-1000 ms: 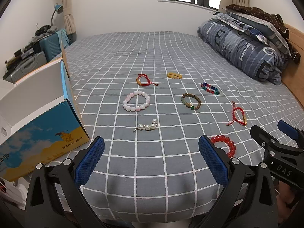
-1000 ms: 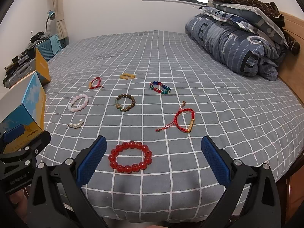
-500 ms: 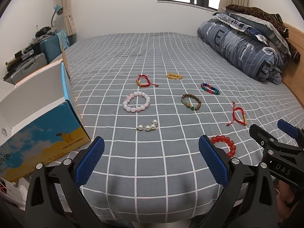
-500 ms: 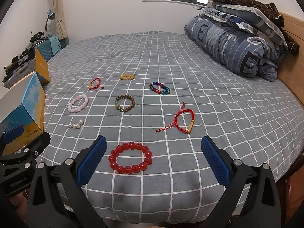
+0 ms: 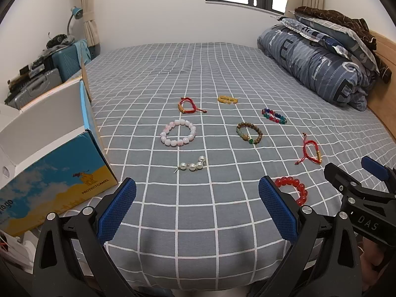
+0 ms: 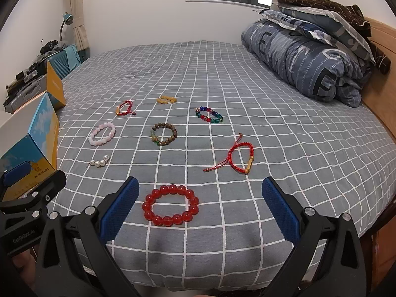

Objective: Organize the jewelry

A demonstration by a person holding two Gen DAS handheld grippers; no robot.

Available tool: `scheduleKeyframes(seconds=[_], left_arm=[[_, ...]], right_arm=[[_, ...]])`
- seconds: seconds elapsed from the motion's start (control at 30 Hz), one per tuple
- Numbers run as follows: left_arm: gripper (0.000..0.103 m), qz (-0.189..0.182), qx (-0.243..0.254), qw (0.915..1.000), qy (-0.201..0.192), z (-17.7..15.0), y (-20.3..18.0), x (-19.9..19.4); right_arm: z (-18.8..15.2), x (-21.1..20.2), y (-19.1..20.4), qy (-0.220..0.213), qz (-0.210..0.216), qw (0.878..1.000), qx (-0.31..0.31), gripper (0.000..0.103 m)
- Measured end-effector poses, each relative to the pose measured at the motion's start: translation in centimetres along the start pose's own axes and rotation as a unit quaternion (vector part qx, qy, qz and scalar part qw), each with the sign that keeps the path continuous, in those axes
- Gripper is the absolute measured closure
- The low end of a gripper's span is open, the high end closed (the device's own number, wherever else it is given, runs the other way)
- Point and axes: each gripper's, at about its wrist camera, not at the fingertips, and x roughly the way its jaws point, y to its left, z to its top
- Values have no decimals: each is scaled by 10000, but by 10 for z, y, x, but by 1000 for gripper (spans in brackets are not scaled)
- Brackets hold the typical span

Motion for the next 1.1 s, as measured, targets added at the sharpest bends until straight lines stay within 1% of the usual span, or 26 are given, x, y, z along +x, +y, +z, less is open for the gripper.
scheduleKeyframes(seconds=[1.1], left_arm=[[6,-7,85,10000,-44,-3,-6,-2]], right_arm=[[0,-2,2,-52,-10,10000,-70,7]])
